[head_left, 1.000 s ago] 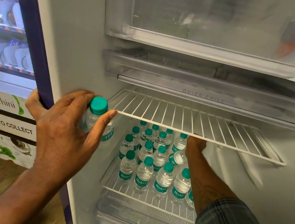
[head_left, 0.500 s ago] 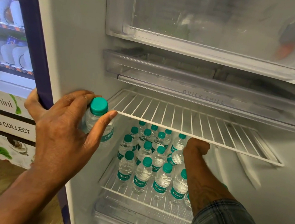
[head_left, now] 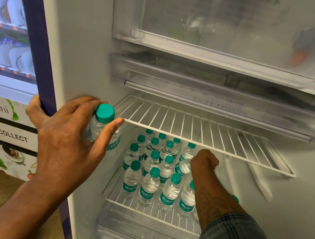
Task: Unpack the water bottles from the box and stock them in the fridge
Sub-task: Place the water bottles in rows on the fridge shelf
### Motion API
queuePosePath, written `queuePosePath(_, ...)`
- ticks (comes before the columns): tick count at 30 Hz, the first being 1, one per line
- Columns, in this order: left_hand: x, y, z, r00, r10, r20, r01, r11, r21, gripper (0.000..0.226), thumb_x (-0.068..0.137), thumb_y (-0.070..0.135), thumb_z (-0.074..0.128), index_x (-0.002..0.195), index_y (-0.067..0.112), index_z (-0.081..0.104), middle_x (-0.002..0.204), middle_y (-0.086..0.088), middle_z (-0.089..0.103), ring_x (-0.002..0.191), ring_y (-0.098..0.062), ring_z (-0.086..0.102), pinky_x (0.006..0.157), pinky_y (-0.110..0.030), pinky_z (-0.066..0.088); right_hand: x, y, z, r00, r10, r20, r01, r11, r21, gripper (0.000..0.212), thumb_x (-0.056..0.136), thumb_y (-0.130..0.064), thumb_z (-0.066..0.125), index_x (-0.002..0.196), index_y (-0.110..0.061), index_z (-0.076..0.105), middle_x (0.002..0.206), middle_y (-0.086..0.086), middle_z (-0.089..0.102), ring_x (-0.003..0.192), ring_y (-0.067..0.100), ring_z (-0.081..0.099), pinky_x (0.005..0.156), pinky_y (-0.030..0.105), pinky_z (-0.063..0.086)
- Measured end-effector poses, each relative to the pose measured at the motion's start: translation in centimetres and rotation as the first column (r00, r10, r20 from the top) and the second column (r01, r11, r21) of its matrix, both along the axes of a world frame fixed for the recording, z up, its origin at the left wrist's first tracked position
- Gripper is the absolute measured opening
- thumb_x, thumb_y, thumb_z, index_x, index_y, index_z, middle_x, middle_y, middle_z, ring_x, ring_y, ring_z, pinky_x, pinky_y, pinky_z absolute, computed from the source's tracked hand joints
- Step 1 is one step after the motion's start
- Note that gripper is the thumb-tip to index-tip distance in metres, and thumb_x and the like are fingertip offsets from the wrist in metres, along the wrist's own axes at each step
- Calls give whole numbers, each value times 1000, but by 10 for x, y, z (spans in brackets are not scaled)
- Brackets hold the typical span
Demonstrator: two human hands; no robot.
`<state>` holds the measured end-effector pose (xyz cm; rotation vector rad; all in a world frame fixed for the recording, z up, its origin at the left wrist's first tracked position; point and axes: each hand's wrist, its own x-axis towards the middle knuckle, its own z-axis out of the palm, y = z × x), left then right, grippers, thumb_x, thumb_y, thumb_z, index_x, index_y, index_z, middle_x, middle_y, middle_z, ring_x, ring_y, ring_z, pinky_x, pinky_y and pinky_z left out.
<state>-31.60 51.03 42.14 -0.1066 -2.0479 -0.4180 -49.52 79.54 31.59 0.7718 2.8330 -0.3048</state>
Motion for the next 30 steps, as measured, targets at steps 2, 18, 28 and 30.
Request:
queuePosePath(2, 1, 0, 1, 1000, 4, -8, -4, 1000, -4, 48, 98, 49, 64, 115, 5, 69, 116, -17, 73, 107, -34, 68, 115, -62, 23, -7, -5, -13, 925, -351, -145, 228, 817, -529, 43, 95, -31, 47, 138, -31, 46, 128, 5, 60, 80, -1, 59, 65, 14, 53)
queuePosePath(18, 1, 2, 2, 1000, 7, -15, -7, 1000, 9, 47, 97, 48, 66, 114, 5, 71, 116, -15, 74, 107, -33, 69, 115, -65, 22, -8, -3, -15, 863, -365, -348, 96, 797, -596, 34, 87, -8, 71, 118, 1, 60, 122, 20, 64, 109, 36, 65, 87, 37, 54)
queuePosePath(28, 0, 0, 1, 1000, 1, 0, -1, 1000, 10, 49, 98, 50, 64, 115, 5, 69, 116, -15, 73, 107, -33, 69, 112, -69, 27, -4, -12, -15, 878, -40, -476, -142, 929, -340, 38, 88, -16, 72, 123, -11, 56, 123, 12, 63, 110, 31, 63, 92, 35, 51)
queuePosePath(30, 1, 1, 2, 1000, 6, -6, -6, 1000, 11, 47, 98, 49, 65, 114, 5, 70, 116, -14, 73, 107, -32, 69, 113, -64, 24, -5, -12, -14, 884, 2, -467, -172, 932, -320, 38, 89, -15, 71, 123, -11, 55, 124, 12, 62, 111, 31, 62, 93, 35, 50)
